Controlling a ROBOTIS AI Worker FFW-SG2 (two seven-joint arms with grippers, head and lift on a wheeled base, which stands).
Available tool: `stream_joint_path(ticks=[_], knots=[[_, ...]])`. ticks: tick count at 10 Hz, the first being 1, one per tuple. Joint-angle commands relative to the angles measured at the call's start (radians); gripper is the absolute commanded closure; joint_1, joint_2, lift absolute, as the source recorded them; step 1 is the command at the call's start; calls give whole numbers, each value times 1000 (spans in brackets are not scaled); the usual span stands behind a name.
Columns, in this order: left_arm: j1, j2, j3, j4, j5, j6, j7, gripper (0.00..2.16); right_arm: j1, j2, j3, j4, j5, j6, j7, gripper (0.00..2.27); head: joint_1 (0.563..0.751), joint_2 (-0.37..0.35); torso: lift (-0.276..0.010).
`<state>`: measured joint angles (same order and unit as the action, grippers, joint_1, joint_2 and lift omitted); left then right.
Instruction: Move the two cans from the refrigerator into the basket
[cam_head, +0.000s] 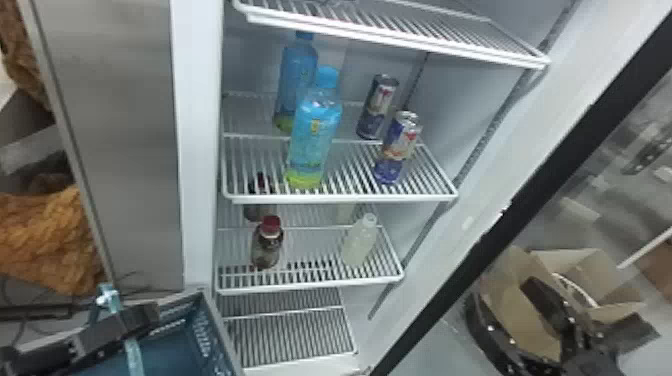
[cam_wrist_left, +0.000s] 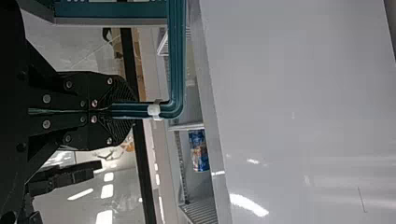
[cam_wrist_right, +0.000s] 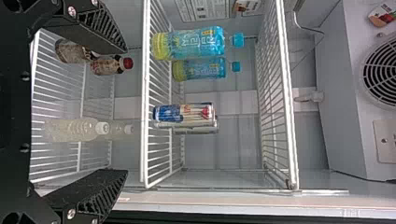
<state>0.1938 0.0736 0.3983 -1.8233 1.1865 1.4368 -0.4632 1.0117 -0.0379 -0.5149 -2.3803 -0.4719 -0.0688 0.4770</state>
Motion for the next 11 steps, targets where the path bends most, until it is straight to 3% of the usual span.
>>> stream_joint_path(ticks=[1, 7, 11], knots=[[-5, 0, -7, -2, 2, -1, 0, 1197, -8, 0, 2, 8, -1, 2, 0, 127, 695, -350, -35], [-24, 3, -31, -6, 22, -8, -5, 1197, -37, 0, 4, 18, 13, 10, 0, 127, 695, -350, -35], [-32, 3, -33, -6, 28, -13, -5, 1197, -148, 0, 6, 62, 69, 17, 0, 121, 695, -350, -35]])
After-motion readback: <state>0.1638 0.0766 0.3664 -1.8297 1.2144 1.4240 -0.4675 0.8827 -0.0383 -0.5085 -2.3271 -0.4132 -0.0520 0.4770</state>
